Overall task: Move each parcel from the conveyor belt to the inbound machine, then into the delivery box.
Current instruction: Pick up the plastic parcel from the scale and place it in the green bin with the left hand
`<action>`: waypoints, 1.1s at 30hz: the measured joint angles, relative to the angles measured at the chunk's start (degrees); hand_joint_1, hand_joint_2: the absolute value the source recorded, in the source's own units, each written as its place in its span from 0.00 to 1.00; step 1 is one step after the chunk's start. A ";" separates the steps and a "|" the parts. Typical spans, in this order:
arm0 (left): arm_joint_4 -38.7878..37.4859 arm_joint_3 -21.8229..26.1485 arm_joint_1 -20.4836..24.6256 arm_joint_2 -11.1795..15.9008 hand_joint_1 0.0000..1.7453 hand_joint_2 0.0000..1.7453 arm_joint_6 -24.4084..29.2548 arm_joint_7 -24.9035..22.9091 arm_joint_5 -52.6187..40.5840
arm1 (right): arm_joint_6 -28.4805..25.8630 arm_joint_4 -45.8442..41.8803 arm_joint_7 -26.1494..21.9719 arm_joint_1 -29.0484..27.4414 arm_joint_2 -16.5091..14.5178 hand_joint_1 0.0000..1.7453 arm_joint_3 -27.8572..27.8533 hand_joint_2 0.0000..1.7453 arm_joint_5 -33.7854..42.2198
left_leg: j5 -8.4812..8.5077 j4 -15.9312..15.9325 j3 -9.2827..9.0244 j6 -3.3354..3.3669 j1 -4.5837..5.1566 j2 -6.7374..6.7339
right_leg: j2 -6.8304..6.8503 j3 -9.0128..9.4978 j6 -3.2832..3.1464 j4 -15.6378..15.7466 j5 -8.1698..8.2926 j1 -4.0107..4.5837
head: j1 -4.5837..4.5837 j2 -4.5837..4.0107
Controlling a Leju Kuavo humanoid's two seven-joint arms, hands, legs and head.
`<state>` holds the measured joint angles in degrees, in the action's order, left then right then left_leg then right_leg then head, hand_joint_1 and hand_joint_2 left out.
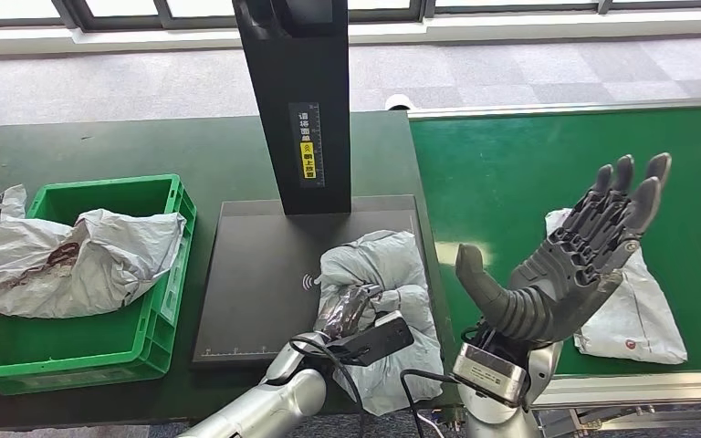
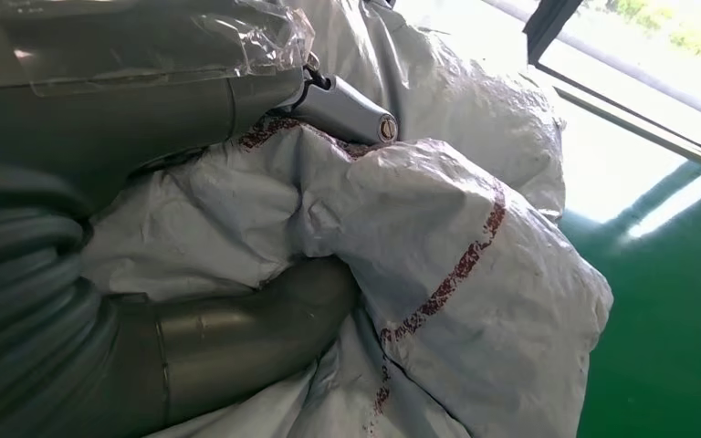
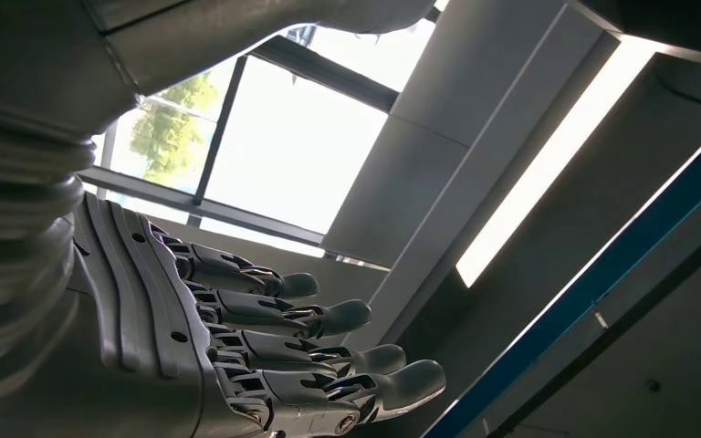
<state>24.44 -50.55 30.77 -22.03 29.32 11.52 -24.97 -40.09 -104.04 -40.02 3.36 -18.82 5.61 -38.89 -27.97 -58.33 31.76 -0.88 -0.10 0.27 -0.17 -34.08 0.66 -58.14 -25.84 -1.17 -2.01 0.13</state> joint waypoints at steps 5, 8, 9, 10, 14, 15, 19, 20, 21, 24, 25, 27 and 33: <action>-0.59 -2.60 0.60 -0.01 1.00 1.00 3.01 -2.71 -2.43 | 0.00 -0.01 0.00 -0.05 0.00 0.00 -0.34 1.00 -0.06 | 0.00 0.00 -0.04 0.00 0.00 -0.01 | -0.01 0.03 0.00 0.00 0.00 0.00 | 0.00 0.00; -0.87 -4.34 0.94 0.01 1.00 1.00 7.36 -6.64 -7.16 | 0.00 -0.02 0.00 -0.09 0.00 0.00 -0.55 1.00 -0.06 | 0.00 0.00 -0.05 0.00 0.00 -0.02 | -0.04 0.03 0.00 0.00 0.00 0.01 | 0.00 0.00; -0.57 -4.50 0.93 0.10 1.00 1.00 8.73 -8.81 -10.85 | 0.00 -0.02 0.00 -0.10 0.00 0.00 -0.61 1.00 -0.05 | 0.00 0.00 -0.05 0.00 0.00 -0.03 | -0.05 0.03 0.00 0.00 0.00 0.01 | 0.00 0.00; 0.28 -3.97 0.73 0.37 1.00 1.00 9.69 -11.24 -16.48 | 0.00 -0.03 0.00 -0.12 0.00 0.00 -0.68 1.00 -0.03 | 0.00 0.01 -0.05 0.00 0.00 -0.07 | -0.06 0.01 -0.01 0.00 0.00 0.01 | 0.00 0.00; 6.66 3.67 -1.59 2.12 1.00 1.00 10.66 -16.73 -43.03 | -0.03 -0.16 0.00 -0.25 0.00 0.00 -1.07 1.00 0.33 | 0.01 0.01 -0.04 -0.02 0.00 -0.19 | -0.13 -0.09 -0.03 -0.01 0.02 0.01 | 0.00 0.00; 9.17 6.69 -2.48 2.57 1.00 1.00 10.68 -16.78 -48.80 | -0.03 -0.25 0.00 -0.31 0.01 0.00 -1.19 1.00 0.50 | 0.02 0.01 -0.03 -0.04 0.00 -0.19 | -0.14 -0.12 -0.04 -0.01 0.03 0.01 | 0.00 0.00; 22.88 20.15 -5.96 4.49 1.00 1.00 10.71 -15.57 -62.77 | -0.04 -0.73 0.00 -0.62 0.02 0.00 -1.92 1.00 1.33 | 0.05 0.01 0.06 -0.07 -0.04 -0.28 | -0.22 -0.24 -0.07 -0.03 0.05 0.04 | 0.00 0.00; 26.04 22.74 -6.42 4.89 1.00 1.00 10.72 -15.21 -63.60 | -0.04 -0.84 0.00 -0.70 0.03 0.00 -2.10 1.00 1.45 | 0.05 0.02 0.07 -0.07 -0.04 -0.28 | -0.23 -0.25 -0.07 -0.03 0.05 0.05 | 0.01 0.00; 28.62 24.78 -6.77 5.20 1.00 1.00 10.73 -14.98 -63.91 | -0.04 -0.95 0.00 -0.78 0.03 0.00 -2.23 1.00 1.51 | 0.05 0.02 0.08 -0.07 -0.05 -0.28 | -0.23 -0.25 -0.07 -0.04 0.05 0.05 | 0.01 0.00; 35.18 29.05 -7.86 6.64 1.00 1.00 10.74 -16.24 -64.43 | -0.04 -1.21 0.00 -0.91 0.04 0.00 -2.46 1.00 1.61 | 0.05 0.03 0.13 -0.07 -0.06 -0.25 | -0.22 -0.28 -0.07 -0.04 0.04 0.06 | 0.00 0.00; 37.36 29.77 -8.25 7.47 1.00 1.00 10.74 -17.45 -64.52 | -0.04 -1.31 0.00 -0.96 0.04 0.00 -2.53 1.00 1.66 | 0.05 0.03 0.16 -0.07 -0.06 -0.25 | -0.22 -0.30 -0.07 -0.04 0.04 0.06 | 0.00 0.00; 41.36 30.26 -8.70 9.21 1.00 1.00 10.74 -19.90 -64.60 | -0.04 -1.55 0.00 -1.08 0.04 0.00 -2.68 1.00 1.77 | 0.05 0.03 0.20 -0.07 -0.06 -0.23 | -0.21 -0.33 -0.07 -0.04 0.04 0.06 | 0.00 0.00; 50.08 30.35 -8.91 13.86 1.00 1.00 10.74 -23.60 -64.64 | -0.04 -2.50 0.00 -1.37 0.04 0.00 -3.53 1.00 2.24 | 0.04 0.03 0.24 -0.07 -0.06 -0.20 | -0.20 -0.34 -0.07 -0.04 0.04 0.06 | 0.01 0.00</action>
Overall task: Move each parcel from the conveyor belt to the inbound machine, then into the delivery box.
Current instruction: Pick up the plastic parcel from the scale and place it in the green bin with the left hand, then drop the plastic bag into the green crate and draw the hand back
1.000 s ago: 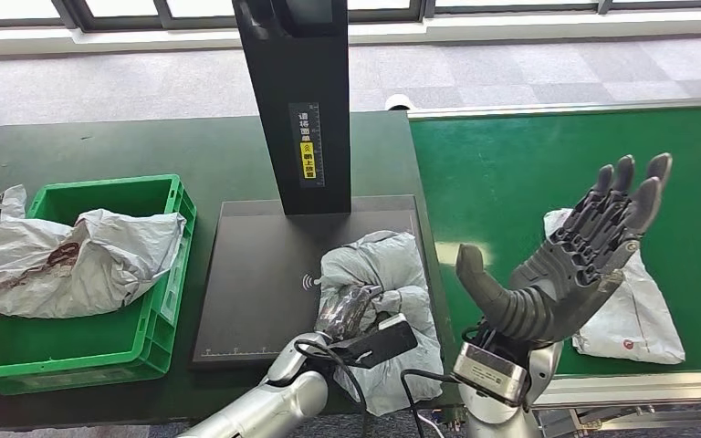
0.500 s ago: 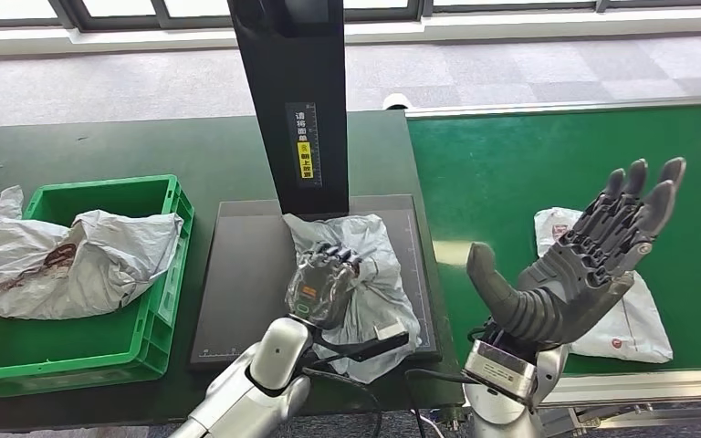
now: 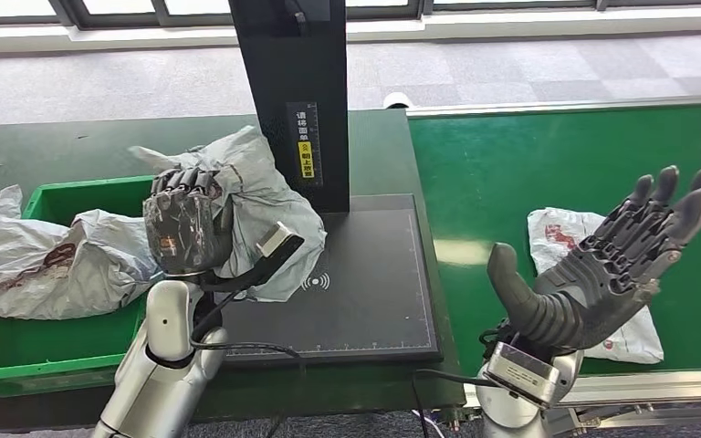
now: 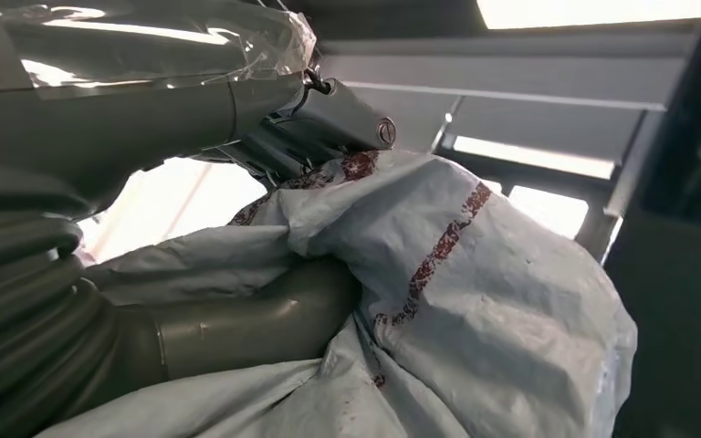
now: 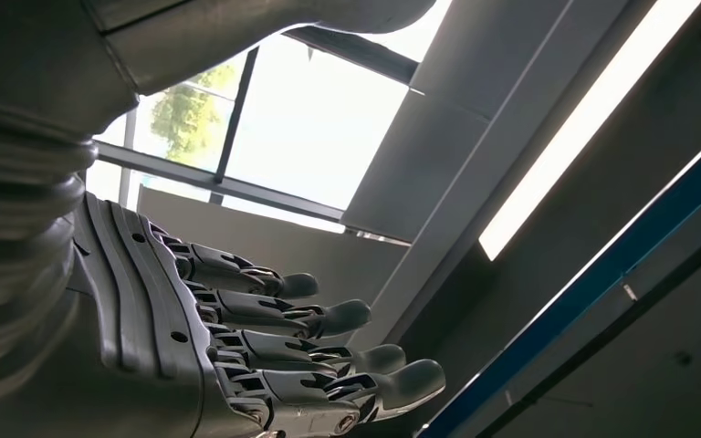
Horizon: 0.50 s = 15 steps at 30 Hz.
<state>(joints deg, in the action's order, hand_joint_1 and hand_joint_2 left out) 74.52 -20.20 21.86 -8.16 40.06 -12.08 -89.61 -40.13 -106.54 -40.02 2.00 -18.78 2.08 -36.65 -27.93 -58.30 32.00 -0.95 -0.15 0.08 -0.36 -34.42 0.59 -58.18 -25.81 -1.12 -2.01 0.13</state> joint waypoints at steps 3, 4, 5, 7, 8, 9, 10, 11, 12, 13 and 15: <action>2.36 0.01 0.00 1.41 1.00 1.00 -0.01 -0.55 0.00 | 0.00 -0.27 0.00 -0.06 0.00 0.00 -0.25 1.00 0.01 | 0.00 0.00 0.00 0.00 0.00 0.02 | 0.02 0.00 0.00 0.00 0.00 0.00 | -0.01 0.00; 2.89 0.02 0.00 1.78 1.00 1.00 -0.02 -0.75 -0.01 | 0.00 -0.34 0.00 -0.08 0.00 0.00 -0.31 1.00 0.01 | 0.00 0.00 0.00 0.00 0.00 0.02 | 0.02 0.00 0.00 0.00 0.00 0.00 | -0.01 0.00; 3.37 0.02 0.00 2.17 1.00 1.00 -0.02 -1.07 -0.01 | 0.00 -0.42 0.00 -0.09 0.00 0.00 -0.35 1.00 0.01 | 0.00 0.00 0.00 0.00 0.00 0.02 | 0.01 0.00 0.00 0.00 0.00 0.00 | -0.01 0.00; 4.37 0.03 0.01 3.06 1.00 1.00 -0.02 -2.01 -0.02 | 0.00 -0.54 0.00 -0.12 0.00 0.00 -0.41 1.00 0.00 | 0.00 0.00 0.00 0.00 0.00 0.01 | 0.00 -0.01 0.00 0.00 0.00 0.00 | 0.00 0.00; 4.87 0.08 0.00 3.53 1.00 1.00 -0.02 -2.48 -0.02 | 0.00 -0.61 0.00 -0.13 0.00 0.00 -0.43 1.00 0.00 | 0.00 0.00 0.00 0.00 0.00 0.00 | 0.00 -0.01 0.00 0.00 0.00 0.00 | 0.00 0.00; 5.36 0.25 0.01 4.00 1.00 1.00 -0.02 -2.93 -0.03 | 0.00 -0.69 0.00 -0.15 0.00 0.00 -0.45 1.00 0.00 | 0.00 0.00 0.00 0.00 0.00 0.00 | 0.00 -0.01 0.00 0.00 0.00 0.01 | 0.01 0.00; 5.75 0.60 0.02 4.40 1.00 1.00 -0.02 -3.34 -0.03 | 0.00 -0.81 0.00 -0.17 0.00 0.00 -0.46 1.00 0.00 | 0.00 0.00 0.00 0.00 0.00 0.00 | 0.00 -0.01 0.00 0.00 0.00 0.01 | 0.00 0.00; 5.99 1.19 0.03 4.71 1.00 1.00 -0.02 -3.65 -0.04 | 0.00 -0.96 0.00 -0.19 0.00 0.00 -0.47 1.00 -0.01 | 0.00 0.00 -0.01 0.00 0.00 0.00 | 0.00 -0.01 0.00 0.00 0.00 0.01 | 0.01 0.00; 6.11 2.00 0.04 4.91 1.00 1.00 -0.02 -3.64 0.02 | 0.00 -1.14 0.00 -0.24 0.00 0.00 -0.48 1.00 -0.01 | 0.00 0.00 0.00 0.00 -0.01 0.00 | 0.00 -0.02 -0.01 0.00 0.00 0.02 | 0.01 0.00; 6.08 3.10 0.02 5.00 1.00 1.00 -0.02 -3.20 0.30 | 0.00 -1.34 0.00 -0.33 0.00 0.00 -0.48 1.00 -0.01 | 0.00 0.00 0.00 0.00 -0.01 0.00 | -0.01 -0.02 -0.01 0.00 0.00 0.02 | 0.01 0.00; 5.87 6.11 -0.06 4.95 1.00 1.00 -0.02 -1.07 1.66 | 0.00 -1.84 0.00 -0.67 0.00 0.00 -0.49 1.00 -0.01 | 0.00 0.01 0.00 0.00 -0.02 -0.01 | -0.01 -0.02 -0.01 0.00 0.00 0.03 | 0.00 0.00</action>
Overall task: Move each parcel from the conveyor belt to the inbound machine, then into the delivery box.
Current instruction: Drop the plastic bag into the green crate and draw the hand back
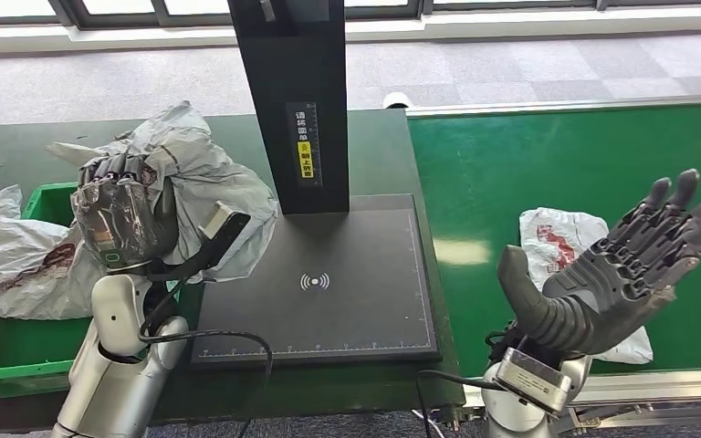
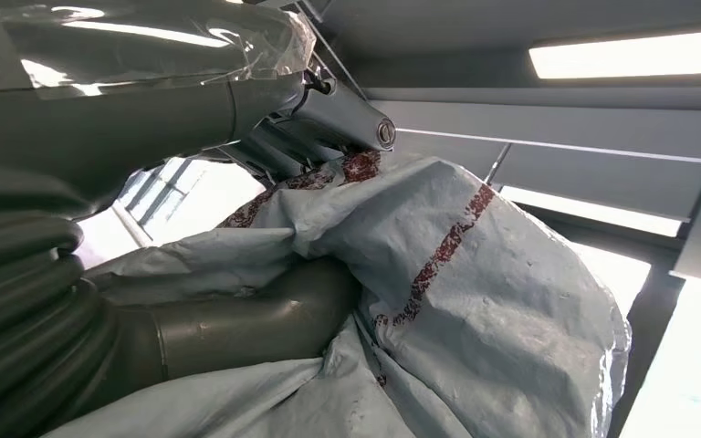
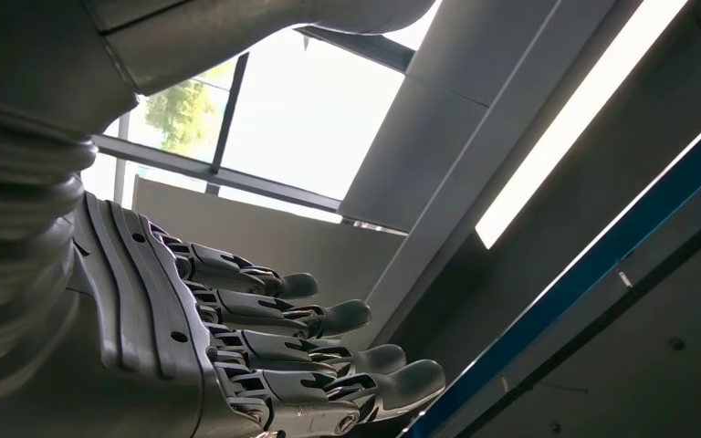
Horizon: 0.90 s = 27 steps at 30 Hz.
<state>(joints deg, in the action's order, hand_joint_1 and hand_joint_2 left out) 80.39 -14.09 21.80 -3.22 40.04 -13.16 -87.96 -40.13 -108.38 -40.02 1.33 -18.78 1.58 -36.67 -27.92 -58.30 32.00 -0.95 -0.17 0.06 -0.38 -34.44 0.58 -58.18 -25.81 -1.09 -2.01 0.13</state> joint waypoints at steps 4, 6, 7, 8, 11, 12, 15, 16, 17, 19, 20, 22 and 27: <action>-1.76 7.85 0.00 -0.34 1.00 1.00 0.00 5.80 3.42 | 0.00 -1.05 0.00 -0.65 0.02 0.00 -0.02 1.00 -0.07 | 0.00 0.00 -0.01 0.00 0.00 -0.07 | -0.05 -0.03 0.00 0.00 0.00 0.00 | 0.00 0.00; -3.47 12.65 0.11 -0.83 1.00 1.00 0.00 9.31 4.55 | 0.00 -1.72 0.00 -1.36 0.04 0.00 -0.03 1.00 -0.04 | 0.00 0.00 -0.01 0.00 0.00 -0.08 | -0.07 -0.04 0.00 0.00 0.00 0.01 | 0.00 0.00; -4.62 15.43 0.29 -1.18 1.00 1.00 -0.01 11.13 4.92 | 0.00 -2.05 0.00 -1.73 0.05 0.00 -0.04 1.00 -0.02 | 0.00 0.00 0.00 0.00 0.00 -0.10 | -0.08 -0.05 0.00 0.00 0.00 0.01 | 0.00 0.00; -5.95 18.25 0.63 -1.53 1.00 1.00 -0.01 12.60 5.12 | 0.00 -2.32 0.00 -2.00 0.07 0.00 -0.07 1.00 -0.01 | 0.00 0.00 0.00 0.00 0.00 -0.12 | -0.10 -0.07 -0.01 0.00 0.00 0.01 | 0.00 0.00; -9.80 25.80 2.15 -2.60 1.00 1.00 -0.02 15.84 4.89 | 0.00 -2.94 0.00 -2.40 0.07 0.00 -0.40 1.00 -0.03 | -0.01 0.00 0.00 -0.01 -0.01 -0.17 | -0.16 -0.09 -0.01 0.00 0.00 0.02 | 0.00 0.00; -10.69 28.02 2.51 -2.95 1.00 1.00 -0.02 16.76 4.69 | 0.00 -3.14 0.00 -2.54 0.07 0.00 -0.59 1.00 -0.04 | -0.01 0.00 0.00 -0.01 -0.01 -0.18 | -0.16 -0.09 -0.01 0.00 0.00 0.02 | 0.00 0.00; -12.66 33.22 3.09 -3.78 1.00 1.00 -0.02 18.26 4.23 | 0.00 -3.52 0.00 -2.90 0.07 0.00 -0.97 1.00 -0.07 | -0.01 -0.01 0.01 -0.01 -0.01 -0.16 | -0.16 -0.09 -0.01 0.00 0.00 0.02 | -0.01 0.00; -13.14 34.48 3.21 -3.98 1.00 1.00 -0.02 18.45 4.12 | 0.00 -3.58 0.00 -2.97 0.07 0.00 -1.00 1.00 -0.08 | -0.01 -0.01 0.02 -0.01 -0.01 -0.15 | -0.15 -0.09 -0.01 0.00 0.00 0.02 | 0.00 0.00; -13.51 35.54 3.28 -4.18 1.00 1.00 -0.02 18.57 4.04 | 0.00 -3.63 0.00 -3.01 0.07 0.00 -1.01 1.00 -0.09 | -0.01 -0.01 0.02 -0.01 -0.01 -0.14 | -0.15 -0.09 -0.01 0.00 0.00 0.02 | 0.00 0.00; -14.12 37.18 3.39 -4.51 1.00 1.00 -0.02 18.65 3.98 | 0.00 -3.76 0.00 -3.05 0.07 0.00 -1.02 1.00 -0.10 | -0.01 -0.01 0.03 -0.01 -0.01 -0.14 | -0.15 -0.10 -0.01 0.00 0.00 0.02 | 0.00 0.00; -14.45 37.78 3.49 -4.63 1.00 1.00 -0.02 18.66 3.97 | 0.00 -3.82 0.00 -3.06 0.07 0.00 -1.02 1.00 -0.12 | -0.01 -0.01 0.03 -0.01 -0.01 -0.15 | -0.15 -0.10 -0.01 0.00 0.00 0.02 | -0.01 0.00; -15.35 38.70 3.86 -4.69 1.00 1.00 -0.02 18.51 3.48 | 0.00 -3.87 0.00 -3.09 0.07 0.00 -1.02 1.00 -0.25 | -0.01 -0.01 0.04 -0.01 -0.01 -0.14 | -0.15 -0.09 -0.01 0.00 0.00 0.02 | -0.01 0.00; -17.86 40.05 4.54 -4.79 1.00 1.00 -0.02 16.84 1.06 | 0.00 -3.87 0.00 -3.09 0.07 0.00 -1.02 1.00 -0.66 | -0.01 -0.01 0.04 -0.01 -0.01 -0.14 | -0.15 -0.09 -0.01 0.00 0.00 0.03 | -0.01 0.00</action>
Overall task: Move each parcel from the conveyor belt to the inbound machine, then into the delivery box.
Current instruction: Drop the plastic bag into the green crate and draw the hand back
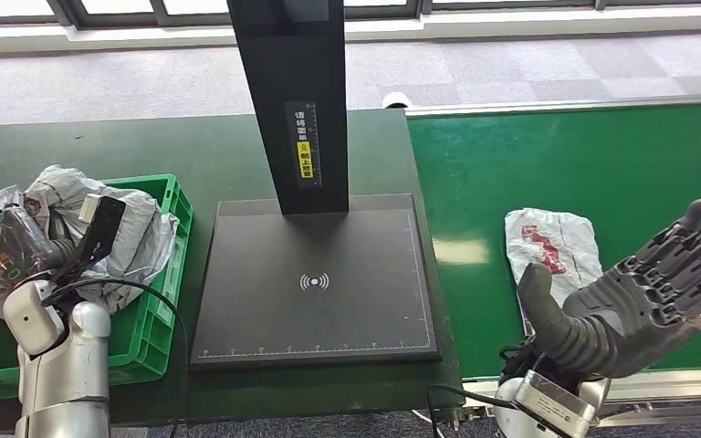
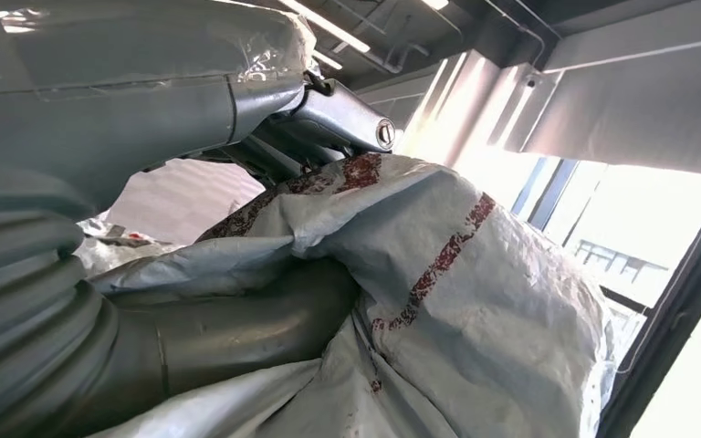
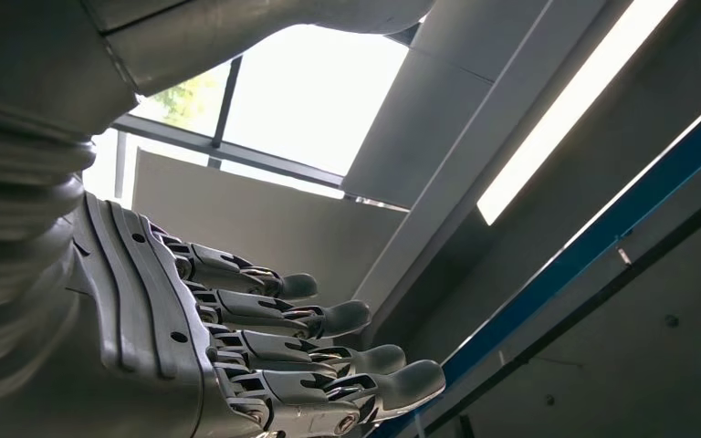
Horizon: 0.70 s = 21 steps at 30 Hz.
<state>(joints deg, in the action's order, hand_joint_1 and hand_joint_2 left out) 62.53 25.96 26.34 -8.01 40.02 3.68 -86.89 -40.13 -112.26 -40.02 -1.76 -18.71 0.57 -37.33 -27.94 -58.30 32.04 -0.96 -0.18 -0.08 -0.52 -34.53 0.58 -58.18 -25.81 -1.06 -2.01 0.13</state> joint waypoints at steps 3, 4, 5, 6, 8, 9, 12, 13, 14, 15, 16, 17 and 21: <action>-0.92 0.28 0.13 -0.03 1.00 1.00 0.00 -0.18 -0.21 | 0.00 0.00 0.00 0.00 0.00 0.00 0.00 1.00 -0.03 | 0.00 0.00 0.00 0.00 0.00 0.00 | 0.00 0.00 0.00 0.00 0.00 0.01 | 0.00 0.00; -1.13 0.44 0.18 -0.04 1.00 1.00 0.00 -0.21 -0.23 | 0.00 0.00 0.00 0.00 0.00 0.00 0.00 1.00 -0.04 | 0.00 0.00 0.00 0.00 0.00 0.00 | 0.00 0.00 0.00 0.00 0.00 0.01 | 0.00 0.00; -1.32 0.59 0.25 -0.06 1.00 1.00 0.00 -0.22 -0.24 | 0.00 0.00 0.00 0.00 0.00 0.00 0.00 1.00 -0.04 | 0.00 0.00 0.00 0.00 0.00 0.00 | 0.00 0.00 0.00 0.00 0.00 0.01 | 0.00 0.00; -1.46 0.71 0.31 -0.08 0.81 1.00 0.00 -0.22 -0.25 | 0.00 0.00 0.00 0.00 0.00 0.00 0.00 1.00 -0.05 | 0.00 0.00 0.00 0.00 0.00 0.00 | 0.00 0.00 0.00 0.00 0.00 0.01 | 0.00 0.00; -1.71 0.82 0.44 -0.08 0.31 1.00 0.00 -0.27 -0.29 | 0.00 0.00 0.00 0.00 0.00 0.00 0.00 1.00 -0.07 | 0.00 0.00 0.00 0.00 0.00 0.00 | 0.00 0.00 0.00 0.00 0.00 0.01 | 0.00 0.00; -1.85 0.85 0.52 -0.08 0.06 1.00 0.00 -0.39 -0.39 | 0.00 0.01 0.00 0.00 0.00 0.00 0.00 1.00 -0.09 | 0.00 0.00 0.00 0.00 0.00 0.00 | 0.00 0.00 0.00 0.00 0.00 0.01 | 0.00 0.00; -2.24 0.90 0.78 -0.08 0.00 1.00 0.01 -1.08 -0.73 | 0.00 0.01 0.00 0.00 0.00 0.00 0.00 1.00 -0.16 | 0.00 0.00 0.01 0.00 0.00 0.01 | 0.00 0.00 0.00 0.00 0.00 0.01 | 0.00 0.00; -2.30 0.91 0.82 -0.08 0.00 1.00 0.02 -1.16 -0.72 | 0.00 0.01 0.00 0.00 0.00 0.00 -0.01 1.00 -0.19 | 0.00 0.00 0.01 0.00 0.00 0.01 | 0.00 0.00 0.00 0.00 0.00 0.01 | 0.00 0.00; -2.34 0.92 0.84 -0.08 0.00 1.00 0.02 -1.05 -0.66 | 0.00 0.02 0.00 0.00 0.00 0.00 -0.01 1.00 -0.23 | 0.00 0.00 0.01 0.00 0.00 0.01 | 0.00 0.00 0.00 0.00 0.00 0.01 | 0.00 0.00; -2.37 0.92 0.85 -0.09 0.00 1.00 0.02 -0.73 -0.57 | 0.00 0.05 0.00 0.01 0.00 0.00 -0.02 1.00 -0.28 | 0.00 0.00 0.01 0.00 0.00 0.01 | 0.00 0.00 0.00 0.00 0.00 0.01 | 0.00 0.00; -2.41 0.92 0.86 -0.11 0.00 0.75 0.02 -0.31 -0.49 | 0.00 0.08 0.00 0.01 0.00 0.00 -0.04 1.00 -0.32 | 0.00 0.00 0.01 0.00 0.00 0.01 | 0.00 0.01 0.00 0.00 0.00 0.01 | 0.00 0.00; -2.45 0.92 0.87 -0.15 0.00 0.50 0.02 0.11 -0.43 | 0.00 0.13 0.00 0.02 0.00 0.00 -0.06 1.00 -0.37 | 0.00 0.00 0.00 0.00 0.00 0.01 | 0.01 0.01 0.00 0.00 0.00 0.01 | 0.00 0.00; -3.40 0.92 1.17 -0.47 0.00 0.00 0.02 0.95 0.51 | 0.00 0.37 0.00 -0.01 0.00 0.00 -0.35 1.00 -0.60 | 0.00 0.00 -0.01 0.00 0.00 0.02 | 0.01 0.01 0.00 0.00 0.00 0.01 | 0.00 0.00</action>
<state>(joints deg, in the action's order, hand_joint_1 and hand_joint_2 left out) 59.13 26.88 27.51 -8.48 40.04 4.63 -86.38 -40.13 -111.89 -40.02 -1.77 -18.71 0.21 -37.93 -27.93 -58.30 32.03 -0.96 -0.18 -0.06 -0.51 -34.52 0.57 -58.18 -25.81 -1.05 -2.01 0.13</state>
